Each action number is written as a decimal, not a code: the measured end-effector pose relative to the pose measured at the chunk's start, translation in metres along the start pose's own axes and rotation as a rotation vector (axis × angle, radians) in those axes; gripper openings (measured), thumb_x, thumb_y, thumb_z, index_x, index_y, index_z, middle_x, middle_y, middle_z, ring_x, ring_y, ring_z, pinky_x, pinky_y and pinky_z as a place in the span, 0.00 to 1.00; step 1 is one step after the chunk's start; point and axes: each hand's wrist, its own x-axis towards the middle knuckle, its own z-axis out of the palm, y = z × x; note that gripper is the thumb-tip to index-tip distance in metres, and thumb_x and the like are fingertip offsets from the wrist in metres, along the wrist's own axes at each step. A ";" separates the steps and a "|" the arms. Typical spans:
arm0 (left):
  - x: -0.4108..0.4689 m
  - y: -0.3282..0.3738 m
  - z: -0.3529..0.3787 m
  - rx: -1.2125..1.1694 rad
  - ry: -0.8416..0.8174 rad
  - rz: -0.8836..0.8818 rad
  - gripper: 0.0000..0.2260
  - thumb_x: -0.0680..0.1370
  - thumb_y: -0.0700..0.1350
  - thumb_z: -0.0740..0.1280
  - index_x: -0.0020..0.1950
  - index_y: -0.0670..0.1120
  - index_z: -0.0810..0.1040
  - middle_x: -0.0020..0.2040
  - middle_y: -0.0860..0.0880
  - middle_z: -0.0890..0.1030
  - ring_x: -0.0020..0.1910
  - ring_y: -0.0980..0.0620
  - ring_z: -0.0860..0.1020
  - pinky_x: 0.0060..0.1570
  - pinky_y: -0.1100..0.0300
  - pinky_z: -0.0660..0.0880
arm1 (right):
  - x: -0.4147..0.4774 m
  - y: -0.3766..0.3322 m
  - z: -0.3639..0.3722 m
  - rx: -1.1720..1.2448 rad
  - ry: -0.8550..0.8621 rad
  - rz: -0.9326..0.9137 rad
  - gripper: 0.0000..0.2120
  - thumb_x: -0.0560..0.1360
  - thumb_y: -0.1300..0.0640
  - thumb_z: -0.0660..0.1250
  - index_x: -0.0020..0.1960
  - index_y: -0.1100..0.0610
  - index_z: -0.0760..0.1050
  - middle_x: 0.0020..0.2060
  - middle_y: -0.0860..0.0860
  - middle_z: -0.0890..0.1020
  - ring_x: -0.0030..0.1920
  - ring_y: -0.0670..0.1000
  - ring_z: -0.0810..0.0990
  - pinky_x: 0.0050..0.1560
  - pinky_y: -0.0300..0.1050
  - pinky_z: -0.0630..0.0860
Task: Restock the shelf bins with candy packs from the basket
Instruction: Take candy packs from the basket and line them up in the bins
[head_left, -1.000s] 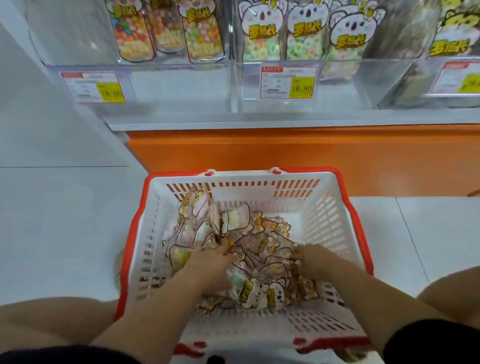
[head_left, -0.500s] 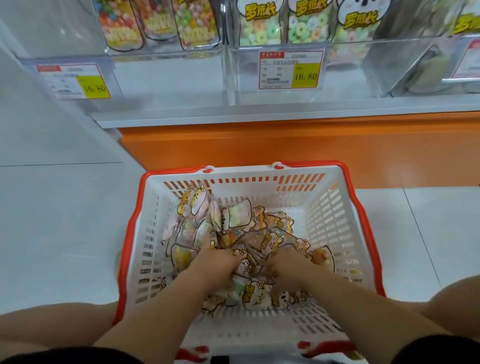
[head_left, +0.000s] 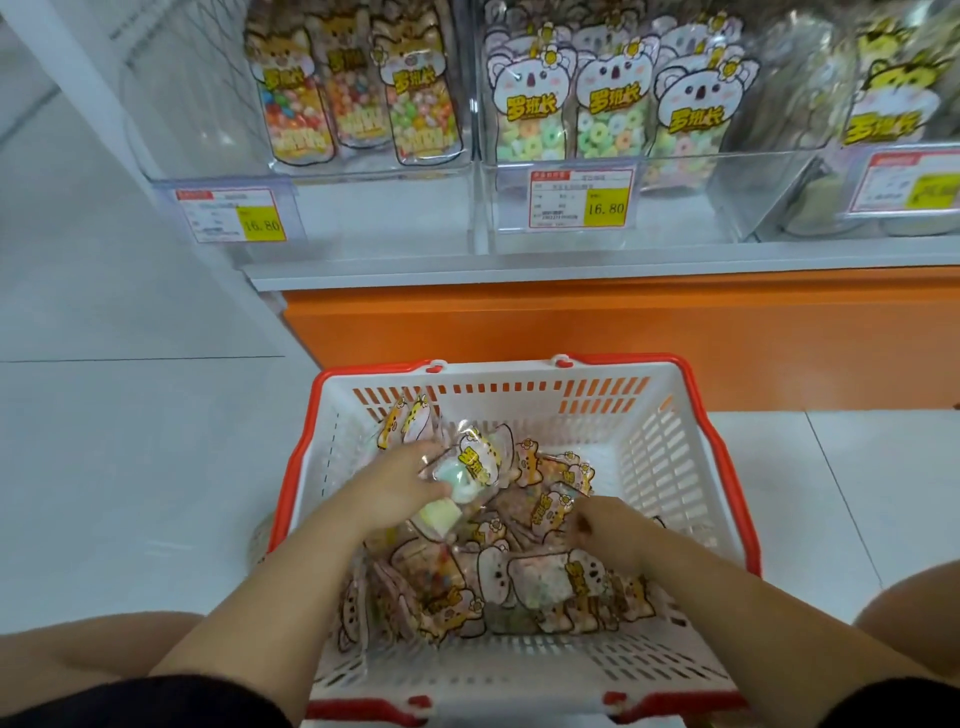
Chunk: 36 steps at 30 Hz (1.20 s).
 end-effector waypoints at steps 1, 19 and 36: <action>-0.002 0.002 -0.010 -0.060 0.042 0.016 0.28 0.79 0.50 0.70 0.78 0.49 0.67 0.76 0.49 0.69 0.71 0.50 0.69 0.70 0.55 0.66 | -0.003 -0.001 -0.002 0.015 0.018 0.002 0.11 0.80 0.61 0.59 0.54 0.68 0.76 0.50 0.67 0.80 0.40 0.60 0.73 0.41 0.48 0.69; -0.019 -0.035 -0.050 -0.774 0.644 -0.228 0.11 0.78 0.42 0.70 0.60 0.46 0.75 0.51 0.47 0.81 0.51 0.45 0.81 0.54 0.47 0.79 | 0.002 -0.084 -0.048 1.272 0.117 -0.086 0.07 0.79 0.68 0.63 0.55 0.64 0.79 0.50 0.63 0.84 0.47 0.60 0.83 0.51 0.59 0.82; -0.044 0.101 -0.038 -1.244 0.184 0.157 0.43 0.60 0.57 0.83 0.72 0.49 0.73 0.62 0.47 0.83 0.60 0.44 0.81 0.51 0.46 0.82 | -0.130 -0.106 -0.144 1.120 0.454 -0.420 0.10 0.81 0.60 0.65 0.60 0.58 0.79 0.45 0.54 0.85 0.40 0.48 0.84 0.40 0.41 0.79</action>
